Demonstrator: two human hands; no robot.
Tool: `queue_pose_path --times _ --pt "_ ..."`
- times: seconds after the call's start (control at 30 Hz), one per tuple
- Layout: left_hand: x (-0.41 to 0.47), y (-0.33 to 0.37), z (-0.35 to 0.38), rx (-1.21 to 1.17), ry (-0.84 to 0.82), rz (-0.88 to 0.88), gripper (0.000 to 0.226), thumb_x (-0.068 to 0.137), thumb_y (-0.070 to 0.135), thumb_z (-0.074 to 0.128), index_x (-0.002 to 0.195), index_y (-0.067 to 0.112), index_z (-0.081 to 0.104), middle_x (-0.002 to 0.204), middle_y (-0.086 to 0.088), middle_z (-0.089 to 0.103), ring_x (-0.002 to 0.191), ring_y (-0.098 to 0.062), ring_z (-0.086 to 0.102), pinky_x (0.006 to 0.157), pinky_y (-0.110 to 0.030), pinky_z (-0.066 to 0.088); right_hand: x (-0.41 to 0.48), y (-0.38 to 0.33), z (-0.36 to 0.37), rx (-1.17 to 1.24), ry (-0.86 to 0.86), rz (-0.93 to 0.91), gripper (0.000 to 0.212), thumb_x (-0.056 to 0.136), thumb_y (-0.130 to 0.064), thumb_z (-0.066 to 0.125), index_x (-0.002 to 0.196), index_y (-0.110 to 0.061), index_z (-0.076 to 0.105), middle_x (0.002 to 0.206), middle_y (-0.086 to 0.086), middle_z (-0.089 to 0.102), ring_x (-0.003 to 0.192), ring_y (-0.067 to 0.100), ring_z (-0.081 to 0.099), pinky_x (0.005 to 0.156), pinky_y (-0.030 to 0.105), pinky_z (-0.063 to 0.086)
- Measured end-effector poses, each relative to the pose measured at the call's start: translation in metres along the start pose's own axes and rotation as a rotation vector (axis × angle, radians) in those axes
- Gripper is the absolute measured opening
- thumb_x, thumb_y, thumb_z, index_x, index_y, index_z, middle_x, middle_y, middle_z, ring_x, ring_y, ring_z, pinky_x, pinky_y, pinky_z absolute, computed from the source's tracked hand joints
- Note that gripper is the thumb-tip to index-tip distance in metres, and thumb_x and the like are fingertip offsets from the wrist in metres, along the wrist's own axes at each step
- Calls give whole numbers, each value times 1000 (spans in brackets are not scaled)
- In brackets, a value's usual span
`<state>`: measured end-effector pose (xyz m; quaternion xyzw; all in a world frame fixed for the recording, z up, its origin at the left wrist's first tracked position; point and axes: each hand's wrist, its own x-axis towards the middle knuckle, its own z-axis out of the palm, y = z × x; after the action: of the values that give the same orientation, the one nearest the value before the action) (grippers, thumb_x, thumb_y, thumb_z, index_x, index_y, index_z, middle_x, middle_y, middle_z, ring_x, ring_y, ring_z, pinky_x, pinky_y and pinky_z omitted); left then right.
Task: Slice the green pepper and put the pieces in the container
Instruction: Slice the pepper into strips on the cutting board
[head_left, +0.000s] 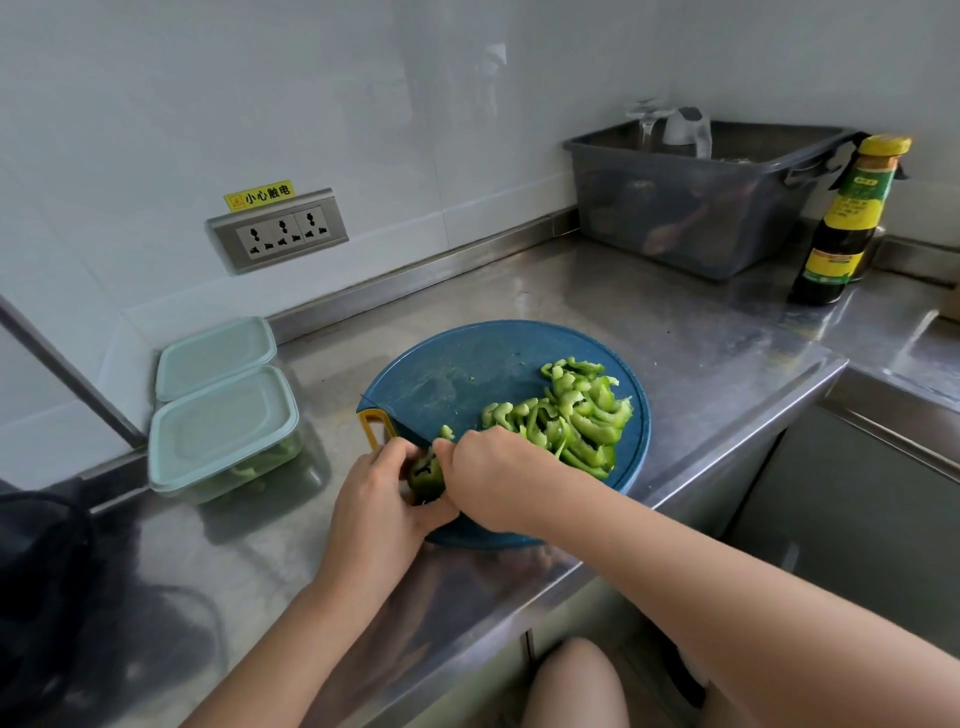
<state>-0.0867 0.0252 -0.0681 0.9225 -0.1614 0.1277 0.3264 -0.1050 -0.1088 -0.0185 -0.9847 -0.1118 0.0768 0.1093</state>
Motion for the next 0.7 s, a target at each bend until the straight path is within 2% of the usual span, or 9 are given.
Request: queue_pose_path --times 0.07,0.1,0.2,0.3,0.37,0.43,0.57,0.63,0.7 --pt "1 1 -2 -8 -6 -18 34 63 28 81 86 16 59 83 0 62 74 -16 54 55 -14 34 9 -2 -4 76 -18 64 37 96 -5 35 132 2 32 112 19 54 96 36 59 61 36 42" --pt "1 1 -3 -27 -10 -29 33 64 29 81 86 18 60 83 2 63 72 -12 54 54 -13 35 11 -2 -8 143 -21 118 35 96 -6 36 130 1 33 108 18 54 91 35 60 59 35 42" --pt "2 -1 -8 -103 -40 -37 34 65 36 81 92 24 64 88 10 61 80 -4 55 63 -7 37 7 14 -20 435 -129 292 16 100 -16 30 105 -8 43 71 13 47 51 24 50 47 32 45" --pt "3 -2 -12 -97 -90 -41 50 62 47 78 107 29 66 97 13 55 94 -6 52 71 -9 35 -18 34 -28 727 -124 466 46 96 -50 28 78 -12 48 57 5 45 40 18 39 44 23 37" --pt "3 -1 -13 -96 -99 -45 55 60 48 79 109 29 66 96 13 57 92 -5 53 70 -7 35 -32 39 -20 673 -23 382 51 97 -52 24 63 -18 40 57 4 42 42 17 38 44 22 34" --pt "2 1 -13 -54 -80 -20 56 60 46 80 111 25 67 95 9 59 91 -7 53 69 -8 35 -45 33 -7 605 122 273 57 98 -51 25 55 -15 35 54 4 37 45 17 33 46 27 31" --pt "-1 1 -8 48 -23 2 65 62 47 79 118 15 66 108 -4 64 103 -21 57 79 -24 36 -60 16 15 545 196 202 60 98 -51 26 55 -9 28 53 6 31 53 22 30 52 34 23" --pt "-2 2 -7 73 -26 10 73 59 58 77 115 13 67 106 -8 64 102 -26 57 77 -27 35 -64 13 19 528 215 180 59 98 -51 24 56 -10 26 53 5 30 54 23 30 56 36 26" --pt "-1 4 -8 93 -42 24 83 53 74 57 110 15 70 101 -7 65 99 -25 56 74 -27 34 -67 11 21 503 235 173 57 98 -51 22 57 -11 28 55 4 32 58 25 36 60 37 32"
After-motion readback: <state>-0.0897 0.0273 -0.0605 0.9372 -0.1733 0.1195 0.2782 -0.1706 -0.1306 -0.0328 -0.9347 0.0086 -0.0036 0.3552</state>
